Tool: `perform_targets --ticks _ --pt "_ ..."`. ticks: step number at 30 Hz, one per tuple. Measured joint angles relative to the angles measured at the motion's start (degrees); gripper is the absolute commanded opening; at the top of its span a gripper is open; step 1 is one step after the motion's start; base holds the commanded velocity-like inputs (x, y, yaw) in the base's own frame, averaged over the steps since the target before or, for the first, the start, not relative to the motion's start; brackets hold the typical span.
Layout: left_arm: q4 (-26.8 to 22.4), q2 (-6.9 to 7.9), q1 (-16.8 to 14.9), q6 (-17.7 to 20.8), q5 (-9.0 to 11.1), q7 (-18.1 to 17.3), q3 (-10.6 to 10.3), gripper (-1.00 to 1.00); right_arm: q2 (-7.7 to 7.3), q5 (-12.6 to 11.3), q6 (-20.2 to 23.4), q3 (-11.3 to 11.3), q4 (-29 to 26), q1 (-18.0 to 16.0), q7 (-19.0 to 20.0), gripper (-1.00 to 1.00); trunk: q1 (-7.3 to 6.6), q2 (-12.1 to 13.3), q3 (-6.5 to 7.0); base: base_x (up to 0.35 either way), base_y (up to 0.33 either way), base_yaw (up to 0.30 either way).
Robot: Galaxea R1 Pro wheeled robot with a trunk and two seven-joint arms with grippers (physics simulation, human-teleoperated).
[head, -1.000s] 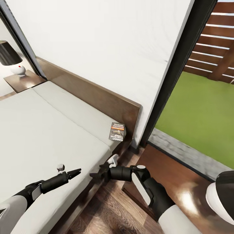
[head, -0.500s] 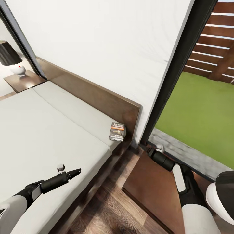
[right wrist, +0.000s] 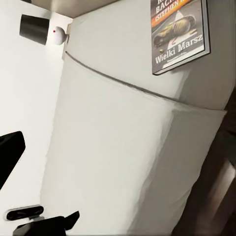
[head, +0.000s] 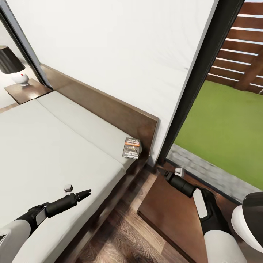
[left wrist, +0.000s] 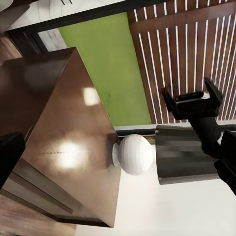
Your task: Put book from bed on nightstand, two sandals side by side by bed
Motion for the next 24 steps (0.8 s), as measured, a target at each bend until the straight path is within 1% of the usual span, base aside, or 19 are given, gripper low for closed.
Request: perform_targets --ticks 3,7,10,15,17,18,20,21,24 --pt "0.0 0.00 0.0 0.0 0.0 0.0 0.0 1.00 -0.06 0.0 -0.3 -0.1 1.5 0.0 -0.3 1.00 0.00 0.0 0.00 0.000 0.000 0.000" --pt "0.0 0.00 0.0 0.0 -0.1 0.0 0.0 1.00 -0.01 0.1 -0.5 -0.1 1.9 -0.1 -3.5 1.00 0.00 0.0 0.00 0.000 0.000 0.000" --pt "0.0 0.00 0.0 0.0 -0.1 0.0 0.0 1.00 0.00 0.0 -0.7 -0.1 2.0 -0.1 -7.5 1.00 0.00 0.0 0.00 0.000 0.000 0.000" --pt "0.0 0.00 0.0 0.0 -0.1 0.0 0.0 1.00 -0.03 -0.2 -1.2 -0.2 2.0 -0.1 -9.1 1.00 0.00 0.0 0.00 0.000 0.000 0.000" --pt "0.0 0.00 0.0 0.0 -0.1 0.0 0.0 1.00 -0.01 -1.2 -1.3 -0.2 2.0 -0.1 -9.3 1.00 0.00 0.0 0.00 0.000 0.000 0.000" --pt "0.0 0.00 0.0 0.0 -0.1 0.0 0.0 1.00 0.02 -2.3 -1.5 -0.2 2.0 -0.1 -9.3 1.00 0.00 0.0 0.00 0.000 0.000 0.000" --pt "0.0 0.00 0.0 0.0 -0.1 0.0 0.0 1.00 0.11 -3.5 -2.4 -0.2 1.8 -0.1 -9.4 1.00 0.00 0.0 0.00 0.000 0.000 0.000" --pt "0.0 0.00 0.0 0.0 -0.1 0.0 0.0 1.00 0.16 -4.0 -3.4 -0.2 1.7 -0.1 -9.4 1.00 0.00 0.0 0.00 0.000 0.000 0.000" --pt "0.0 0.00 0.0 0.0 0.0 0.0 0.0 1.00 0.28 -4.3 -4.9 -0.1 1.7 -0.1 -9.4 1.00 0.00 0.0 0.00 0.000 0.000 0.000"
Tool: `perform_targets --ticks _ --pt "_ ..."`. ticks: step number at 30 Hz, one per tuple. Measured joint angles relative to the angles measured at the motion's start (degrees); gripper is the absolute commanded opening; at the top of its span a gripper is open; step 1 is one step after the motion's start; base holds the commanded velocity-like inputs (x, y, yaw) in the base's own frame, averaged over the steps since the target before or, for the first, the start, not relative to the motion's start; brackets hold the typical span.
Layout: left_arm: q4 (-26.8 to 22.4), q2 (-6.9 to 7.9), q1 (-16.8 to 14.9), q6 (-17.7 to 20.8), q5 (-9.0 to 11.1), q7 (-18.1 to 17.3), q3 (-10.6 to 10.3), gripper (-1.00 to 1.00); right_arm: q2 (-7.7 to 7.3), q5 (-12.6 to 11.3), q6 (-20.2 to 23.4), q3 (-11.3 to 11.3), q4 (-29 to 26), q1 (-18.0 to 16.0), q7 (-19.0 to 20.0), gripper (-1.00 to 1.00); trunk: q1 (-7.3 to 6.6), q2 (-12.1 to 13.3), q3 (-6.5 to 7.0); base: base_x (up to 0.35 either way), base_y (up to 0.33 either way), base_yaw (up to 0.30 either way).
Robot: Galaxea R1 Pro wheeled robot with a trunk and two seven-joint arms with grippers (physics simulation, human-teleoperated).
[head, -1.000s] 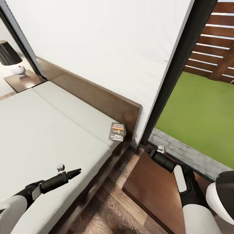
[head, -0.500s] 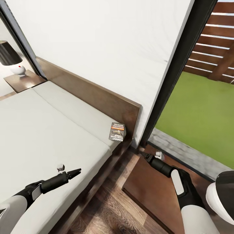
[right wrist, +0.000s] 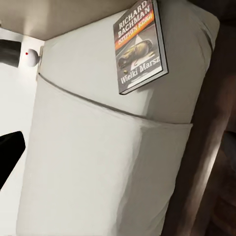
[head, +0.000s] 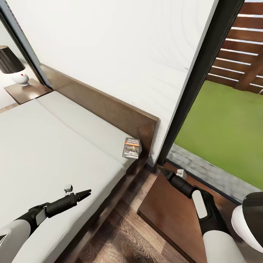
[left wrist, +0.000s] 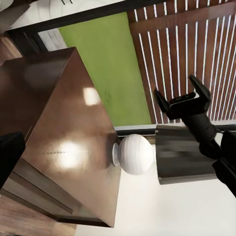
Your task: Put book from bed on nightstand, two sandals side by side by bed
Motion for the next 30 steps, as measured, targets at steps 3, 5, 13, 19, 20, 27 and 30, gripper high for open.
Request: perform_targets --ticks 3,5,13,19,20,27,30 --pt "0.0 -0.02 0.0 0.0 0.0 0.1 0.0 1.00 0.10 -1.0 -0.8 0.1 0.1 0.0 0.0 1.00 0.00 0.0 0.00 0.000 0.000 0.000" --pt "0.0 -0.41 0.0 0.0 0.0 0.1 0.0 1.00 0.11 -6.6 -1.0 0.1 0.6 0.0 -0.1 1.00 0.00 0.0 0.00 0.000 0.000 0.000" --pt "0.7 -1.19 0.0 -0.1 -0.2 0.8 0.1 1.00 0.23 -13.6 -9.9 0.4 22.3 -1.4 -0.1 1.00 0.00 0.0 0.00 0.000 0.000 0.000" --pt "0.8 -1.75 0.0 -0.1 -0.2 1.0 0.1 1.00 0.25 -13.9 -11.5 0.4 26.8 -4.1 -0.1 1.00 0.00 0.0 0.00 0.000 0.000 0.000" --pt "0.8 -1.85 0.0 -0.1 -0.2 1.0 0.1 1.00 0.29 -13.9 -11.6 0.4 27.1 -4.2 -0.1 1.00 0.00 0.0 0.00 0.000 0.000 0.000" --pt "0.9 -2.08 0.0 -0.2 -0.2 1.0 0.1 1.00 0.35 -14.1 -11.8 0.4 27.4 -4.4 -0.1 1.00 0.00 0.0 0.00 0.000 0.000 0.000" --pt "1.1 -2.10 0.0 -0.2 -0.2 1.0 0.1 1.00 0.35 -15.3 -11.8 0.4 27.4 -4.4 0.0 1.00 0.00 0.0 0.00 0.000 0.000 0.000"
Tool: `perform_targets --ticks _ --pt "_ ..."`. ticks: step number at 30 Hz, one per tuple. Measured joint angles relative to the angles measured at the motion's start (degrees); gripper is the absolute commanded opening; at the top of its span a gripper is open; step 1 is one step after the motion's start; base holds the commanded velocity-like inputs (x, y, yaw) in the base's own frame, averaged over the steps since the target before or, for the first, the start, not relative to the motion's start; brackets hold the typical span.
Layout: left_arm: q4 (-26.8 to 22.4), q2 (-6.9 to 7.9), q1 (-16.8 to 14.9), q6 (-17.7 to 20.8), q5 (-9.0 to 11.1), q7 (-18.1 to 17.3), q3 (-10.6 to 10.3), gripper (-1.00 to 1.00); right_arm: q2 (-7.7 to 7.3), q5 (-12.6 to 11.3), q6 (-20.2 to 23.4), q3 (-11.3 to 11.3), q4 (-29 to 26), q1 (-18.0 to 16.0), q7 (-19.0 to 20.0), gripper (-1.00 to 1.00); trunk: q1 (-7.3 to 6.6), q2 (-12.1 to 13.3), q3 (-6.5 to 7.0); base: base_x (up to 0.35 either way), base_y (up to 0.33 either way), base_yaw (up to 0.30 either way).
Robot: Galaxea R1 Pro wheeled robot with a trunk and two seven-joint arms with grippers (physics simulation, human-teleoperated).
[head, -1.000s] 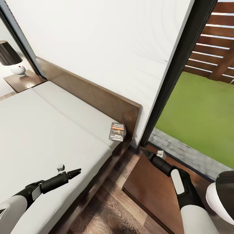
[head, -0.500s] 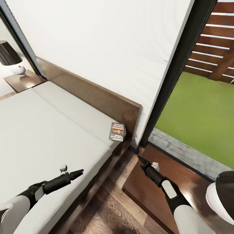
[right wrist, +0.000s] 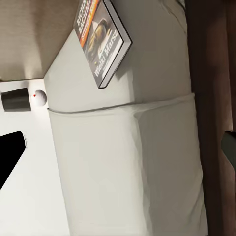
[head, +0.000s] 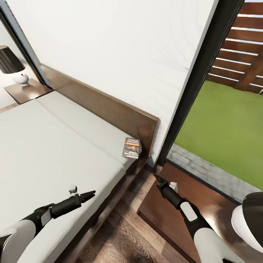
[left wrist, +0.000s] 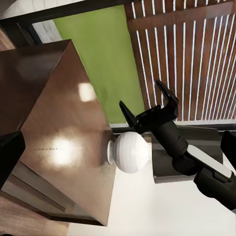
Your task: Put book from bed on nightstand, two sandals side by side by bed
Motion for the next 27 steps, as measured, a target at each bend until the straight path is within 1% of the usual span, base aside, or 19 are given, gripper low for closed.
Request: perform_targets --ticks 1,2,4,10,14,17,21,27 --pt "0.0 0.00 0.0 0.0 0.0 0.0 0.0 1.00 -0.02 -1.6 0.0 0.0 0.0 0.0 0.0 1.00 0.00 0.0 0.00 0.000 0.000 0.000" --pt "0.1 -0.01 0.0 0.0 0.0 0.0 0.0 1.00 -0.04 -4.7 0.0 0.0 0.0 0.0 0.1 1.00 0.00 0.0 0.00 0.000 0.000 0.000" --pt "0.1 -0.01 0.0 0.0 0.0 0.0 0.0 1.00 -0.06 -6.7 0.1 0.0 0.0 0.0 0.3 1.00 0.00 0.0 0.00 0.000 0.000 0.000" --pt "0.1 -0.04 0.0 0.0 -0.1 0.2 0.0 1.00 0.04 -5.8 0.0 0.0 -0.9 0.0 0.5 1.00 0.00 0.0 0.00 0.000 0.000 0.000" --pt "0.2 -0.71 0.0 0.0 -0.1 0.3 0.0 1.00 0.22 -5.8 0.0 0.1 -2.6 0.0 0.6 1.00 0.00 0.0 0.00 0.000 0.000 0.000" --pt "0.2 -0.95 0.0 0.0 0.0 0.3 0.0 1.00 0.32 -5.7 0.0 0.1 -3.4 0.0 0.6 1.00 0.00 0.0 0.00 0.000 0.000 0.000" --pt "0.2 -1.05 0.0 0.0 -0.1 0.3 0.0 1.00 1.31 -5.5 0.0 0.2 -6.8 0.0 0.6 1.00 0.00 0.0 0.00 0.000 0.000 0.000" --pt "0.2 -1.08 0.0 0.0 -0.1 0.3 0.0 1.00 1.55 -5.5 0.4 0.3 -7.8 0.0 0.6 1.00 0.00 0.0 0.00 0.000 0.000 0.000"
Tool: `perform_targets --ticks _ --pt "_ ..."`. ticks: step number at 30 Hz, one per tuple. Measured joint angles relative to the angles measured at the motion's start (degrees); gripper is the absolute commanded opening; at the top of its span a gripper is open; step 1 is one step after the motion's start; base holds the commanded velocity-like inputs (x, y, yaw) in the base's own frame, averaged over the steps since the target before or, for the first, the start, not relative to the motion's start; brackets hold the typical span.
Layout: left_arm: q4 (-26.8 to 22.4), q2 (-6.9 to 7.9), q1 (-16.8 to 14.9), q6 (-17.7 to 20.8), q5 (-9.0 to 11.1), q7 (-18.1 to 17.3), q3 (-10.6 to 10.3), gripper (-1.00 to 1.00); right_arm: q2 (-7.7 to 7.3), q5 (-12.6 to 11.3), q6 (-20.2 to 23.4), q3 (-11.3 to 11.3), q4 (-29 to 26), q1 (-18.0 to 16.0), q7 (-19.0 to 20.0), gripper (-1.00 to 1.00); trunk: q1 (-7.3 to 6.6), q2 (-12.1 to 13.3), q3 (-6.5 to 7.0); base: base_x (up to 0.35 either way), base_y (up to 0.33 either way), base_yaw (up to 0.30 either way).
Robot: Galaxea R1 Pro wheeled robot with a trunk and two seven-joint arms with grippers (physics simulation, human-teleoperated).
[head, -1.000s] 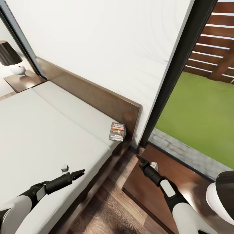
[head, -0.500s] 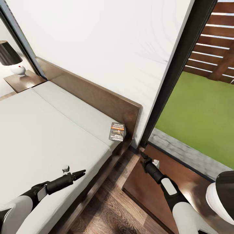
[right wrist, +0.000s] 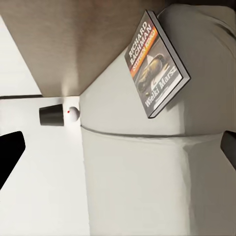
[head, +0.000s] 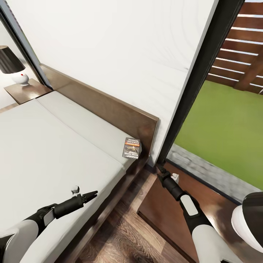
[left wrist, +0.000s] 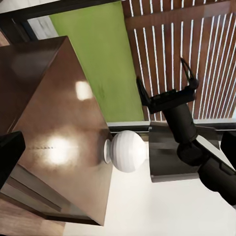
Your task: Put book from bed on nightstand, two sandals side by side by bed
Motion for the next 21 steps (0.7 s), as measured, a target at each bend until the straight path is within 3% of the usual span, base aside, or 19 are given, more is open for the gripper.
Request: perform_targets --ticks 21 --pt "0.0 -0.16 0.0 0.0 0.0 0.0 0.0 1.00 -0.07 1.6 -0.1 2.5 -0.2 0.0 0.1 1.00 0.00 0.0 0.00 0.000 0.000 0.000"
